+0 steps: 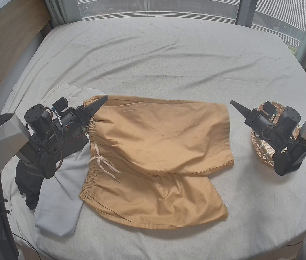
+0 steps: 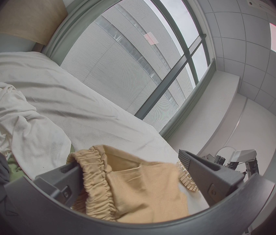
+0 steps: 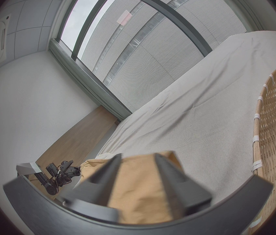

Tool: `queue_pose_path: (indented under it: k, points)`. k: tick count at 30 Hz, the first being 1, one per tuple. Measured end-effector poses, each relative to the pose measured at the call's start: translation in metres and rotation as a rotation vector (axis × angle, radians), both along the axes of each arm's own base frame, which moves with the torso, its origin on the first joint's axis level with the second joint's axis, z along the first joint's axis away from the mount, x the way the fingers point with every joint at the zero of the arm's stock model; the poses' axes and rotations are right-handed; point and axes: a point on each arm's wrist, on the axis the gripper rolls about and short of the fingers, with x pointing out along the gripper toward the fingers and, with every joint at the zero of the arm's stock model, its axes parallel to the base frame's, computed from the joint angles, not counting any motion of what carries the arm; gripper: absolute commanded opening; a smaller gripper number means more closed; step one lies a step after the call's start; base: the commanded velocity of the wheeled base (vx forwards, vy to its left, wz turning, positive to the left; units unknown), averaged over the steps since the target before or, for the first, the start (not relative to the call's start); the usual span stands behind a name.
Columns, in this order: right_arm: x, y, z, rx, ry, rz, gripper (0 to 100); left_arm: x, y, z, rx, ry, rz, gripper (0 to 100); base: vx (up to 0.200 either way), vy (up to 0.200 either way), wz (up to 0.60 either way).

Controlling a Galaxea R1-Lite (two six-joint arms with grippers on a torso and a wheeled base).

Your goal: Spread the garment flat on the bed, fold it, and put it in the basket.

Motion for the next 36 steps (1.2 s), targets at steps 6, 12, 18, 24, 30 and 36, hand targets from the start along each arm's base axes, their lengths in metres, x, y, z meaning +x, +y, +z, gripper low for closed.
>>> queue_pose_path:
  k: [6, 12, 18, 24, 30, 36]
  points:
    - [-0.002, -0.003, -0.009, -0.037, 0.011, -0.017, 100, 0.001, -0.001, -0.006, 0.001, 0.027, -0.002, 100, 0.000, 0.000, 0.00]
    - [-0.014, 0.000, -0.017, -0.074, 0.039, -0.016, 100, 0.003, 0.004, -0.019, 0.006, 0.118, 0.025, 100, 0.000, 0.000, 0.00]
    - [-0.020, 0.000, -0.020, -0.090, 0.052, -0.014, 100, 0.002, 0.017, -0.028, 0.013, 0.180, 0.065, 100, 0.000, 0.000, 0.00]
    - [-0.029, 0.003, -0.019, -0.093, 0.068, -0.003, 100, -0.003, 0.025, -0.032, 0.015, 0.206, 0.087, 100, 0.000, 0.000, 0.00]
    - [-0.050, 0.009, -0.025, -0.112, 0.120, 0.020, 100, -0.028, 0.028, -0.040, 0.022, 0.276, 0.090, 100, 0.000, 0.000, 0.00]
    - [-0.070, 0.013, -0.031, -0.171, 0.145, 0.037, 100, -0.060, 0.033, -0.040, 0.043, 0.289, 0.096, 100, 0.000, 0.000, 0.00]
